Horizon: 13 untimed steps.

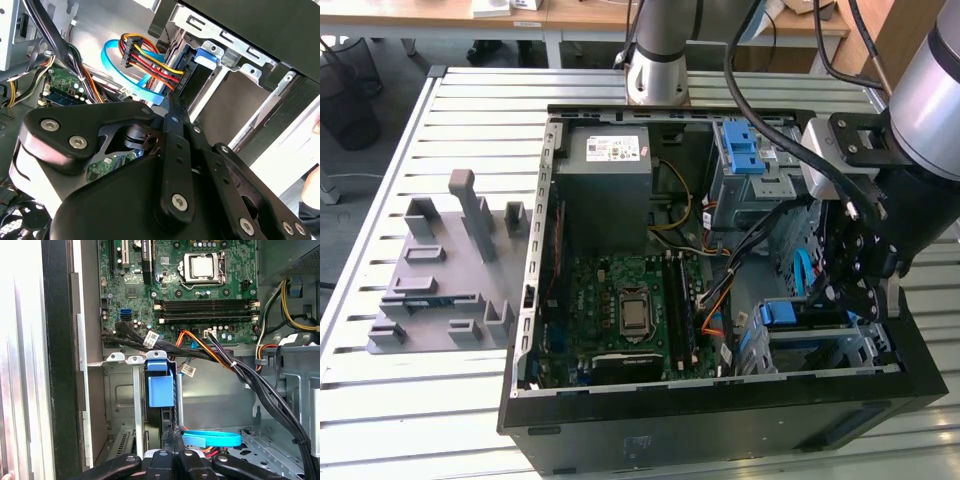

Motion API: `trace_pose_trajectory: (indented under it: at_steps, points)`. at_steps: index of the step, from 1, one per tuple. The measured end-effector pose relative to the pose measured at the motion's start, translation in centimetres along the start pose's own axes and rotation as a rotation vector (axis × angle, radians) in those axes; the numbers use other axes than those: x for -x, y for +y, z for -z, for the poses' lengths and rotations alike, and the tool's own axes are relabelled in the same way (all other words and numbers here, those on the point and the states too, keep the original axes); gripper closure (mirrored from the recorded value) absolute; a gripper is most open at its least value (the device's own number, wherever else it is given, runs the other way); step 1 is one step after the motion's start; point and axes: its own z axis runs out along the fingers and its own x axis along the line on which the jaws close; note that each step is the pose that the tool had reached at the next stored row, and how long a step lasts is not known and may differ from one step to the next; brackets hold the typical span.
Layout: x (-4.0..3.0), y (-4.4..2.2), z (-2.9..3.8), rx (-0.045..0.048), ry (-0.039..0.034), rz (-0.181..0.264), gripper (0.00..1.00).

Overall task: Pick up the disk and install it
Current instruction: 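Insert the second disk wire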

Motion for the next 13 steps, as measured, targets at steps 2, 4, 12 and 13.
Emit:
trace_pose_trajectory:
  at_steps: [2,4,12,13]
  points:
    - [0.0,0.0,0.04,0.0,-0.0002,0.0,0.89]
    - [0.0,0.0,0.08,0.0,-0.0001,0.0,0.89]
    - [0.02,-0.01,0.32,0.0,-0.0001,0.0,0.89]
    - [0.02,0.0,0.35,0.0,-0.0001,0.0,0.89]
